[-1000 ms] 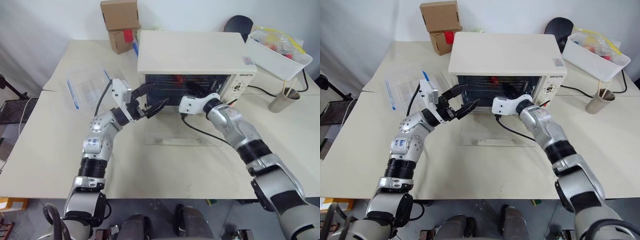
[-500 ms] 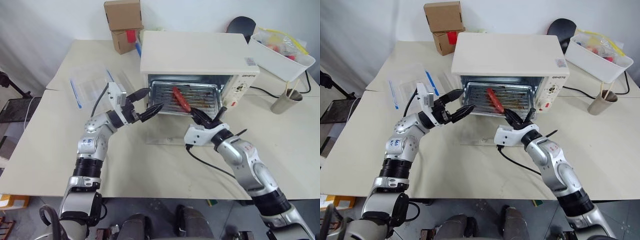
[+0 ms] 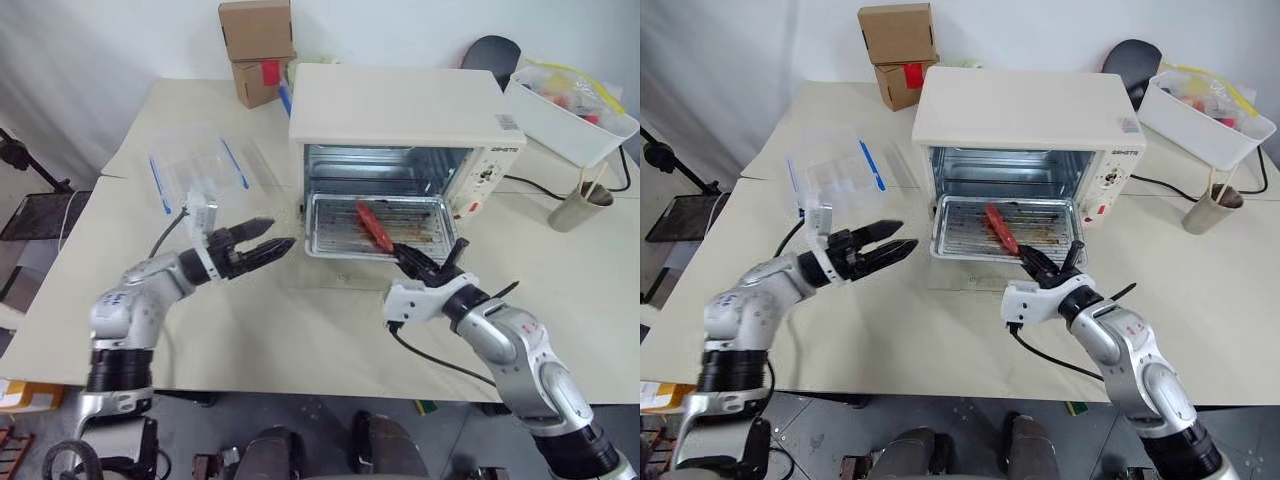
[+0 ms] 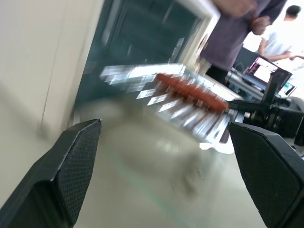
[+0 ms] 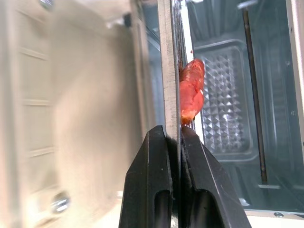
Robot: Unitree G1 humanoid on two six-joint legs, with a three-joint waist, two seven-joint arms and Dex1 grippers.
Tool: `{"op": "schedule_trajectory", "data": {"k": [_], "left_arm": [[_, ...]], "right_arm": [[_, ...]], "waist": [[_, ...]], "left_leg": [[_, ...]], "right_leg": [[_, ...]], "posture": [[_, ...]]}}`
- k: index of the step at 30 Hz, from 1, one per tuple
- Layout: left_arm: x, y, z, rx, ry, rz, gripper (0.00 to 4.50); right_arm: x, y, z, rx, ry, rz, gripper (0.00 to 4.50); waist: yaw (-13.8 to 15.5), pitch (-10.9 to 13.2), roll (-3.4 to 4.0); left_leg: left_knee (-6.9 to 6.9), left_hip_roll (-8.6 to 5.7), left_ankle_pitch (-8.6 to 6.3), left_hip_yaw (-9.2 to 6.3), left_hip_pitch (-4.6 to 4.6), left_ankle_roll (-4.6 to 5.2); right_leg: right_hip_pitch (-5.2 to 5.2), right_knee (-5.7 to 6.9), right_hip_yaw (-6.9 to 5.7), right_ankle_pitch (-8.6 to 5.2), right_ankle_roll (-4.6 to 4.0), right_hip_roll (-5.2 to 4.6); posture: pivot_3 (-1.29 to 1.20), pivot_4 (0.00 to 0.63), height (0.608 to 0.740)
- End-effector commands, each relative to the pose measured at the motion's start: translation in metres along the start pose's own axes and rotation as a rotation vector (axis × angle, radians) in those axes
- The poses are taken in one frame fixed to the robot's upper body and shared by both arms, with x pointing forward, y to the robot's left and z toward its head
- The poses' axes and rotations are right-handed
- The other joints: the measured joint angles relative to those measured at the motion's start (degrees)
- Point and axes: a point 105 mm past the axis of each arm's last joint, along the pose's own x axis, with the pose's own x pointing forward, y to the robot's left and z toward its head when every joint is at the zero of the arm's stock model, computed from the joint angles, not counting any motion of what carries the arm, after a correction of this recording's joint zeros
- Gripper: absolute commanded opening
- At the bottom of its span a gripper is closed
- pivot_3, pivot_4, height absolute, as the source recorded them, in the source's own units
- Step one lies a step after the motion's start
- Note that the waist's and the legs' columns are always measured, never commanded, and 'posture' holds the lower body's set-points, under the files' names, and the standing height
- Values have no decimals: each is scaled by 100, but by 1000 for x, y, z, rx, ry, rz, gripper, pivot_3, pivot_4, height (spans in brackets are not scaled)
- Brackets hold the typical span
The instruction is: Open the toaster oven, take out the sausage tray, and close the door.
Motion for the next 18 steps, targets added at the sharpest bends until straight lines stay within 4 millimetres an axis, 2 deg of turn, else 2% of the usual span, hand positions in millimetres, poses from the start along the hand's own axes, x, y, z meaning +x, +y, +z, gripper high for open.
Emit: {"op": "schedule_trajectory", "data": {"k": [1,3,8,14,17,18], "left_arm": [[1,-20,10,-158,-19,-51,4500],[1,-23,10,-275,0,-62,4500],[3,-26,12,-428,1,-82,4500],[9,-28,0,-513,75,-58,4500],[12,-29,-3,-570,57,-68,4500],[13,-28,-2,-587,43,-64,4068]], "right_arm": [[-7,-18,13,-37,-69,-50,3],[-7,-17,15,-42,-93,-36,3],[-4,-18,24,-62,-173,-20,3],[7,-21,35,-76,-258,-23,3],[11,-21,39,-82,-296,-14,3],[12,-21,39,-86,-305,-8,0]], "waist": [[1,2,-4],[-1,2,-4],[-10,2,-5],[-9,2,-5],[-2,2,-5],[-2,2,-5]], "left_leg": [[5,0,0,-1,0,0],[8,0,-1,-4,5,-2],[7,0,-2,-3,9,-5],[7,-1,-3,2,14,-6],[7,-3,-2,1,14,-6],[8,-3,-2,1,14,-6]], "right_leg": [[1,1,0,0,0,0],[6,4,1,0,0,-2],[6,8,3,0,0,3],[6,10,9,0,0,6],[7,11,9,0,0,5],[8,11,9,0,0,5]], "posture": [[0,150,740],[0,150,740],[0,150,740],[0,150,740],[0,150,740],[0,150,740]]}}
